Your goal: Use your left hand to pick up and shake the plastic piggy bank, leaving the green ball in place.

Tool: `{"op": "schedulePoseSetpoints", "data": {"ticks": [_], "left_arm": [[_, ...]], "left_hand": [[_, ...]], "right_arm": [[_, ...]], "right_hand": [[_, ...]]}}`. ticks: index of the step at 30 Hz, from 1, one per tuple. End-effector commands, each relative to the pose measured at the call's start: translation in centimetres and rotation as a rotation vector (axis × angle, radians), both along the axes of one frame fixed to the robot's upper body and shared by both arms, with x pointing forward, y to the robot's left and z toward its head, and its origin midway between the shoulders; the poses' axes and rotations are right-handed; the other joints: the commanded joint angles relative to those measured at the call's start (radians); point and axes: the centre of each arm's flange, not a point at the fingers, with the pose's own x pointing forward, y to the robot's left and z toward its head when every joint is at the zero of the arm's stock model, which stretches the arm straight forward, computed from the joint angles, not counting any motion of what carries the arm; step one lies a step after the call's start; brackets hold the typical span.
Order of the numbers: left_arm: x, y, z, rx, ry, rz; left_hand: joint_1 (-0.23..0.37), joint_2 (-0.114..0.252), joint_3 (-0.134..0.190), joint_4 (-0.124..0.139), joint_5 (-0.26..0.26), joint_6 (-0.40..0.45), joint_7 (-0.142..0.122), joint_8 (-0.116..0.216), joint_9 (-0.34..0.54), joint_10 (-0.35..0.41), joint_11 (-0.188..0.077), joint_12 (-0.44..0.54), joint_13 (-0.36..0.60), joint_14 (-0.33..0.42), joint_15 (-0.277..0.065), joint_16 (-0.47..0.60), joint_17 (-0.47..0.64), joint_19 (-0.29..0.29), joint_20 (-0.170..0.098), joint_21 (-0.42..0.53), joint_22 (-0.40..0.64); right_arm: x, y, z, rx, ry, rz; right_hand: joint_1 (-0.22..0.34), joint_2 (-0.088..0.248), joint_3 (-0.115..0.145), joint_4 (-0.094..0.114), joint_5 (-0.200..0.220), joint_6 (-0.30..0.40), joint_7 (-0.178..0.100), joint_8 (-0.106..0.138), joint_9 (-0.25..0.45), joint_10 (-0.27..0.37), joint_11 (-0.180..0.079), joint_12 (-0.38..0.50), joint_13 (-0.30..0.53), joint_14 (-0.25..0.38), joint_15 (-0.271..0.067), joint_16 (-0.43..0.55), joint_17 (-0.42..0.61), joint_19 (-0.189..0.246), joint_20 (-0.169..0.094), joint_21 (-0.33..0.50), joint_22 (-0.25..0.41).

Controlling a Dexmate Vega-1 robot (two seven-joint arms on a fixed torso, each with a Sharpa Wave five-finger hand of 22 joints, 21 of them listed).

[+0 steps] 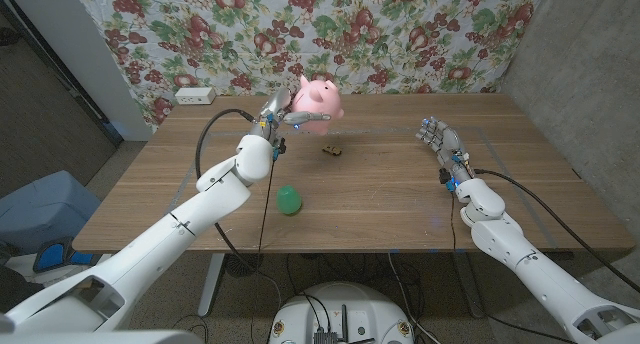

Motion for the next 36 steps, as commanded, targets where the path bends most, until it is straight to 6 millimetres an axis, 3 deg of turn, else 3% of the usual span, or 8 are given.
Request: {"op": "schedulePoseSetpoints", "data": {"ticks": [1,24,36], "left_arm": [[-0.2,-0.2,0.1,-0.001,-0.015,0.0],[-0.6,1.2,-1.6,-0.308,-0.371,-0.087],[-0.6,1.6,-1.6,-0.337,-0.41,-0.091]], "left_hand": [[0.482,0.467,0.031,0.001,0.008,0.441,-0.231,0.017,0.017,0.365,-0.356,0.0,0.004,0.359,-0.411,0.005,0.005,-0.136,-0.162,0.008,0.001],[0.483,0.465,0.034,0.002,0.009,0.446,-0.232,0.016,0.017,0.371,-0.357,-0.006,0.008,0.365,-0.411,0.006,0.008,-0.143,-0.16,0.027,-0.001],[0.481,0.464,0.035,0.003,0.009,0.448,-0.232,0.015,0.016,0.374,-0.359,-0.01,0.009,0.366,-0.411,0.005,0.008,-0.147,-0.159,0.035,-0.002]], "right_arm": [[0.1,-0.2,-0.1,-0.001,0.002,-0.001],[0.5,-0.3,0.1,0.001,0.007,0.004],[0.7,-0.1,0.4,-0.007,0.005,0.003]], "right_hand": [[-0.007,-0.004,0.009,-0.002,0.0,0.009,-0.001,0.003,0.005,0.006,0.006,0.004,0.002,0.012,0.0,0.0,0.001,0.008,0.005,-0.003,0.006],[-0.007,-0.004,0.009,-0.002,0.0,0.01,-0.002,0.003,0.005,0.006,0.004,0.004,0.002,0.011,0.0,-0.001,0.001,0.007,0.007,-0.007,0.006],[-0.008,-0.004,0.009,-0.002,0.0,0.01,-0.001,0.003,0.005,0.007,0.005,0.004,0.002,0.012,0.001,-0.001,0.001,0.009,0.007,-0.009,0.006]]}}
